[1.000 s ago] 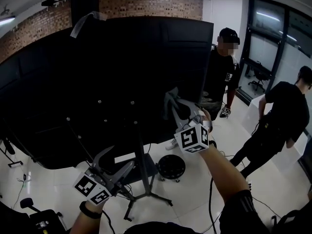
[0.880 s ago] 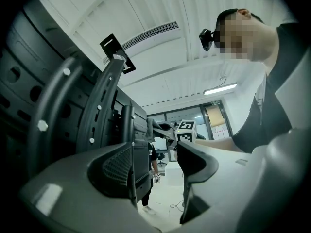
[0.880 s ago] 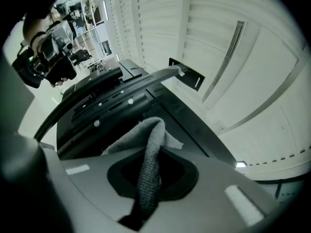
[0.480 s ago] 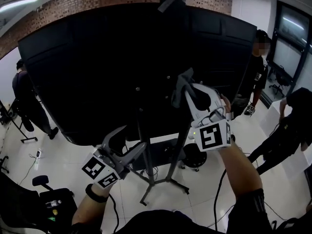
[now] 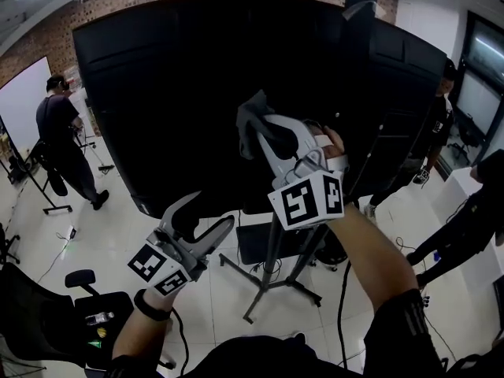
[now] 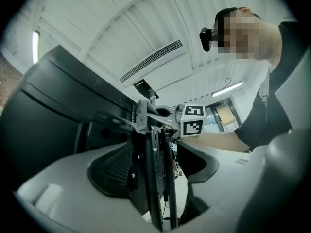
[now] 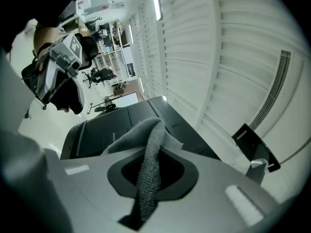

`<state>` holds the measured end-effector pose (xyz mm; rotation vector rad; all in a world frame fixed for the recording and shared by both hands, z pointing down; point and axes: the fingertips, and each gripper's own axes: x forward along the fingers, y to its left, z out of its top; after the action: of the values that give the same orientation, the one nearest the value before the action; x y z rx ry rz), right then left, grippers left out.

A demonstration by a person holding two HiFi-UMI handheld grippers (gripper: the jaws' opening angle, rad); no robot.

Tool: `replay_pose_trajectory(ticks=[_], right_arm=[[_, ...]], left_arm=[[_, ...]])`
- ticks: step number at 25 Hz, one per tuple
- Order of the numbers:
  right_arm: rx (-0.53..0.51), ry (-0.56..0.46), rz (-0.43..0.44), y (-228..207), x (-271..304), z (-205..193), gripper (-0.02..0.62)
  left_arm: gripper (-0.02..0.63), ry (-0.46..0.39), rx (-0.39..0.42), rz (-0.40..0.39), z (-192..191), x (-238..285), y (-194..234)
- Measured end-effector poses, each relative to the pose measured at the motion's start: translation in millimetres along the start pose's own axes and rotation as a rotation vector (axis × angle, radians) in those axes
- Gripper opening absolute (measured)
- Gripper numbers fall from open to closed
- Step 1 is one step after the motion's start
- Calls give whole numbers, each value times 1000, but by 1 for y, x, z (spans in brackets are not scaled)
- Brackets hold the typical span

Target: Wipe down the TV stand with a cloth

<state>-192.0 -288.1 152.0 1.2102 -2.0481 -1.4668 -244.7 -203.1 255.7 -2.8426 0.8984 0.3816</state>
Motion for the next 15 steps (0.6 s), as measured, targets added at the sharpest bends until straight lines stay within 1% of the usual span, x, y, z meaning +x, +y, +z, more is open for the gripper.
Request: replay_pose_trajectory(ticks=[4, 7, 11, 13, 15], right_arm=[[-90, 23, 40, 30, 44, 14, 17], [-139, 52, 71, 50, 71, 21, 17], [-215, 114, 102, 66, 93, 20, 17], [-227, 157, 127, 71, 99, 12, 17], [-214, 183, 143, 73, 100, 6, 17]], left_arm=[[312, -12, 8, 18, 9, -21, 17], [313, -23, 5, 30, 12, -33, 27], [313, -35, 1, 36, 13, -38, 32], [313, -41, -5, 34, 13, -38, 33], [313, -43, -10, 28, 11, -37, 33]])
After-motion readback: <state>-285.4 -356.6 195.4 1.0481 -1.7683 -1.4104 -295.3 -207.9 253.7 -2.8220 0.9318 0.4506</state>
